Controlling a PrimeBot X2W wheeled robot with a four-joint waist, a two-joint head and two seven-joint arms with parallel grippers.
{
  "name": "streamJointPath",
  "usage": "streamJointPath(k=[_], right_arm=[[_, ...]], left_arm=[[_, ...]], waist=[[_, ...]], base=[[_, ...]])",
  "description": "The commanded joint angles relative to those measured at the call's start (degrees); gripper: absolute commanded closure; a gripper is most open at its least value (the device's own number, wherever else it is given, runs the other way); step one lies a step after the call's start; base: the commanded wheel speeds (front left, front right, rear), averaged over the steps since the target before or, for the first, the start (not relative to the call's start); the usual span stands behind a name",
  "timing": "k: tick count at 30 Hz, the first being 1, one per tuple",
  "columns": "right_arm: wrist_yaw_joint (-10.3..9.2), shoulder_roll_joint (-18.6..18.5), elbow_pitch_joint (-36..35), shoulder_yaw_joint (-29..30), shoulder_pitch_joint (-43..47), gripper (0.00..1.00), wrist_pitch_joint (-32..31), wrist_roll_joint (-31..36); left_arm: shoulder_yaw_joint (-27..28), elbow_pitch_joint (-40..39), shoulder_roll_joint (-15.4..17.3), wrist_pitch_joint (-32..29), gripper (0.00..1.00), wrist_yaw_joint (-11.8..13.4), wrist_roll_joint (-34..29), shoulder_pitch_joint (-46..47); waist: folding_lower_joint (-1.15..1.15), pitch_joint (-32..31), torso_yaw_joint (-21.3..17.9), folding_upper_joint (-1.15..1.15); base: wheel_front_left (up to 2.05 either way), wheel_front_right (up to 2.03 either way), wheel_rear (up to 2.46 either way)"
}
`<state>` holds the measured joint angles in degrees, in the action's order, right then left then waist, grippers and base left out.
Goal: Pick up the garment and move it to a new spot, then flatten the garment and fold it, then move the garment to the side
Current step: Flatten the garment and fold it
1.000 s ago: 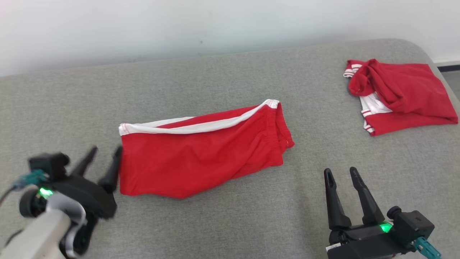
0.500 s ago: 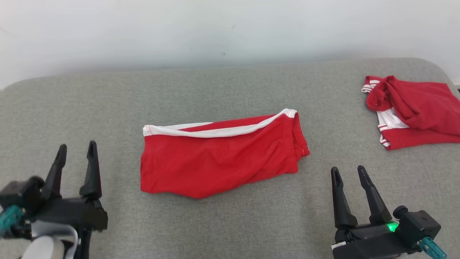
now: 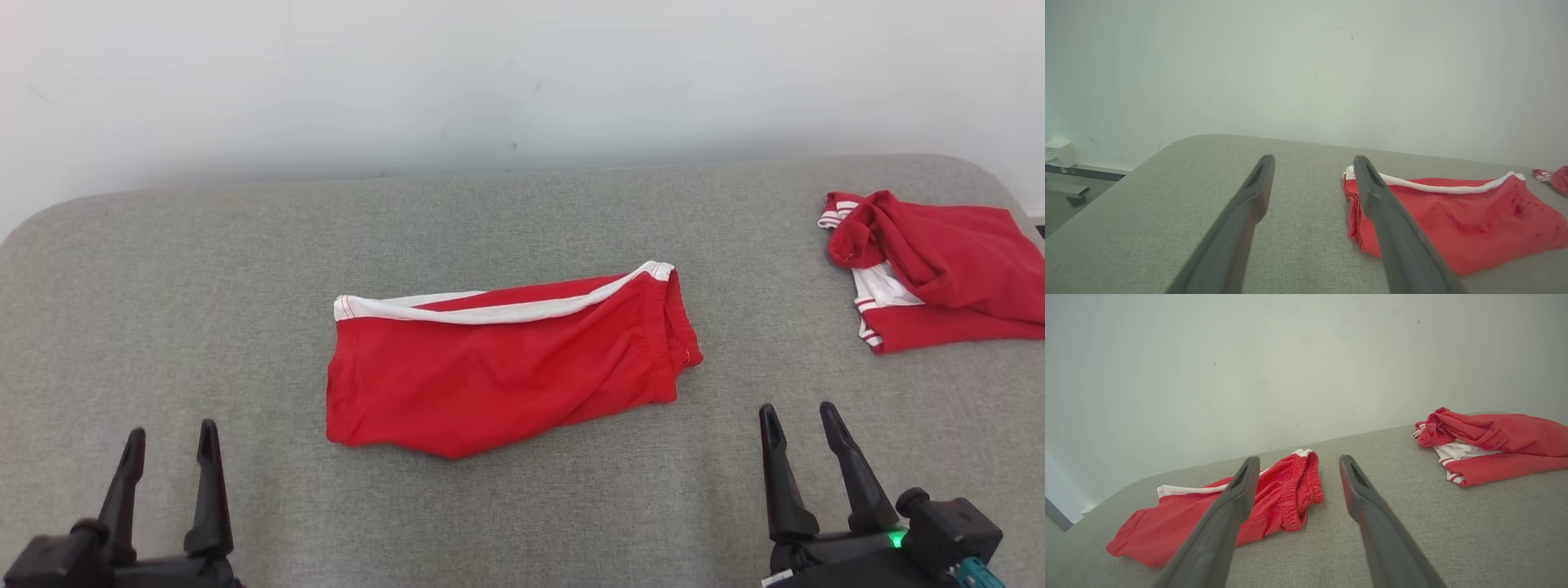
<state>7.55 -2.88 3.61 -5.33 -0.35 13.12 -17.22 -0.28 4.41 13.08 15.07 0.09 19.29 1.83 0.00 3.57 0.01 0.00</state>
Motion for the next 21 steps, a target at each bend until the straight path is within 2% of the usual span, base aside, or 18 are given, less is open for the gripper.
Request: streamJointPath(k=[1, 8, 21], right_arm=[[-0.16, 0.0, 0.3, 0.5, 1.0, 0.00, -0.1, 0.4], [-0.16, 0.0, 1.3, 1.0, 2.8, 0.00, -0.5, 1.8], [-0.16, 0.0, 2.2, 1.3, 2.4, 0.00, -1.7, 3.8]], left_arm=[[1.3, -0.7, -0.8, 0.1, 0.00, -0.4, -1.0, -1.7], [3.2, -0.2, -3.3, 0.1, 0.00, -2.0, -3.8, -4.6], [5.1, 0.8, -5.9, 0.1, 0.00, -3.6, -6.7, -4.0]], waist=[[0.00, -0.1, 0.1, 0.00], [0.00, -0.6, 0.8, 0.00], [0.00, -0.3, 1.5, 0.00]], base=[[0.00, 0.00, 0.00], [0.00, 0.00, 0.00], [0.00, 0.00, 0.00]])
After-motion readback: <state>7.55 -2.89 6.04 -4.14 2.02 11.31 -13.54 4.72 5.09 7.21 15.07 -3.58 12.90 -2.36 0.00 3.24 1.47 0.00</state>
